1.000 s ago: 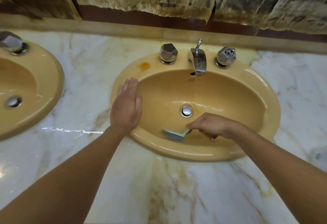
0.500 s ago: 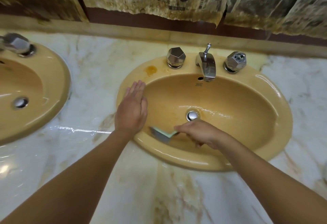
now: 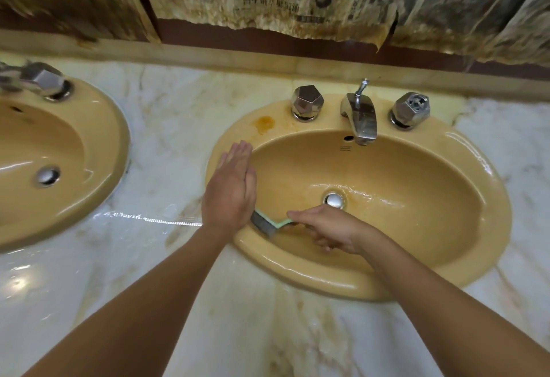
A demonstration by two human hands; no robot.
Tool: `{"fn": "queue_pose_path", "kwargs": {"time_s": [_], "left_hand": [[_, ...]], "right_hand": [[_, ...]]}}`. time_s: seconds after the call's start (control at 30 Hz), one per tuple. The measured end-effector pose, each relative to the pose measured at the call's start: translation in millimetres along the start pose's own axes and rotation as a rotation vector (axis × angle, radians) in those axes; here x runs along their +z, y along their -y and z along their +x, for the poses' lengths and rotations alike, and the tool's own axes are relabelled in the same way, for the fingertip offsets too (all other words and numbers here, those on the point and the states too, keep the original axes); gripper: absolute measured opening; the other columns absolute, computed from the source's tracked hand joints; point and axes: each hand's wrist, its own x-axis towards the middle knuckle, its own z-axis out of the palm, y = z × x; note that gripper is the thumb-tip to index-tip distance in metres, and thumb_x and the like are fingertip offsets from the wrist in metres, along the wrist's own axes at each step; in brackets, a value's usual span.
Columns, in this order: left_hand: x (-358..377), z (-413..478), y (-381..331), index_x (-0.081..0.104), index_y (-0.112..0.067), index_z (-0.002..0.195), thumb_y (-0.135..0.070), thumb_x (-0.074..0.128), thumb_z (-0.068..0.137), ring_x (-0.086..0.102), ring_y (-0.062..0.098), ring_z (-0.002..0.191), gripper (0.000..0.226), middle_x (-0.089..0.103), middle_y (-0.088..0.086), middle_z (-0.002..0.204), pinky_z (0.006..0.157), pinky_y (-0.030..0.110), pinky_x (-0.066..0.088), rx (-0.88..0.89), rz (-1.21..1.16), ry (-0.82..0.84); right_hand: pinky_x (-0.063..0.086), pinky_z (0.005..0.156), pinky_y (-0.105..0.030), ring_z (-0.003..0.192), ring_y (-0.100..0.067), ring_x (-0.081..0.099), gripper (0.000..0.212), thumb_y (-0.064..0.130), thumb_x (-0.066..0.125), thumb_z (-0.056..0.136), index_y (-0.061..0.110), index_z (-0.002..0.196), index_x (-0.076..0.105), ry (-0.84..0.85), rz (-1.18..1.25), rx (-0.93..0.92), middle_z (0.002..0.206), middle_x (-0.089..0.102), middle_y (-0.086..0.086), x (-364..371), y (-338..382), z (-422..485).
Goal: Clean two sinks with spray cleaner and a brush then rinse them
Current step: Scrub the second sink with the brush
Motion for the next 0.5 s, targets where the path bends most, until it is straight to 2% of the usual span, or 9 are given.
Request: {"fn": "queue_pose_path", "kwargs": {"time_s": [0.1,0.17,0.2,0.23,0.27,0.37,0.4,0.5], "left_hand": [[1,1,0,0.044,-0.008,0.152,-0.021,0.032,0.102,0.028,0.013,0.151,0.053,0.04,0.005,0.159,0.124,0.021,0.009,-0.006,0.012,0.006],[1,1,0,0.044,-0.009,0.152,-0.021,0.031,0.101,0.028,0.013,0.151,0.053,0.04,0.005,0.159,0.124,0.022,0.009,-0.006,0.019,0.01],[0,2,-1,0.044,-0.009,0.152,-0.022,0.031,0.101,0.028,0.013,0.151,0.054,0.04,0.005,0.159,0.124,0.022,0.009,-0.005,0.021,0.013],[0,2,-1,0.044,-0.009,0.152,-0.022,0.03,0.1,0.027,0.013,0.151,0.055,0.039,0.005,0.159,0.124,0.021,0.009,-0.005,0.023,0.015],[0,2,-2,0.044,-0.009,0.152,-0.022,0.03,0.1,0.027,0.013,0.151,0.055,0.039,0.005,0.159,0.124,0.021,0.008,-0.006,0.025,0.015],[0,3,-2,0.044,-0.008,0.151,-0.02,0.032,0.101,0.028,0.014,0.151,0.053,0.04,0.005,0.159,0.124,0.021,0.009,-0.001,0.027,0.017],[0,3,-1,0.044,-0.008,0.151,-0.019,0.033,0.101,0.029,0.015,0.151,0.052,0.04,0.006,0.159,0.124,0.022,0.009,-0.002,0.029,0.015],[-1,4,-1,0.044,-0.008,0.151,-0.018,0.034,0.102,0.028,0.015,0.151,0.051,0.04,0.006,0.159,0.125,0.023,0.01,-0.003,0.038,0.02]], "right_hand": [[0.032,0.049,-0.025,0.055,-0.016,0.044,0.038,0.049,0.057,0.096,0.015,0.09,0.075,-0.171,-0.322,-0.026,0.062,0.047,0.004,-18,-12,14],[0.037,0.059,-0.029,0.076,-0.023,0.058,0.029,0.041,0.053,0.097,0.02,0.081,0.065,-0.413,-0.552,-0.023,0.08,0.058,-0.001,-32,-22,30],[0.037,0.063,-0.031,0.082,-0.028,0.058,0.024,0.037,0.05,0.097,0.022,0.081,0.059,-0.553,-0.57,-0.005,0.086,0.058,-0.004,-39,-25,34],[0.037,0.065,-0.032,0.082,-0.03,0.055,0.021,0.035,0.047,0.098,0.024,0.084,0.058,-0.619,-0.581,0.008,0.088,0.058,-0.006,-46,-28,38],[0.037,0.066,-0.032,0.082,-0.03,0.054,0.021,0.035,0.046,0.098,0.024,0.086,0.06,-0.563,-0.604,-0.001,0.09,0.059,-0.006,-52,-31,40],[0.037,0.058,-0.027,0.065,-0.021,0.051,0.024,0.03,0.053,0.098,0.022,0.085,0.072,-0.072,-0.539,0.057,0.077,0.058,0.001,-66,-30,34],[0.036,0.054,-0.025,0.059,-0.019,0.047,0.025,0.029,0.053,0.098,0.023,0.085,0.073,-0.006,-0.504,0.093,0.073,0.056,0.002,-69,-27,30],[0.035,0.049,-0.022,0.057,-0.016,0.045,0.027,0.035,0.053,0.097,0.024,0.08,0.07,-0.119,-0.592,0.077,0.071,0.053,0.004,-79,-16,24]]}}
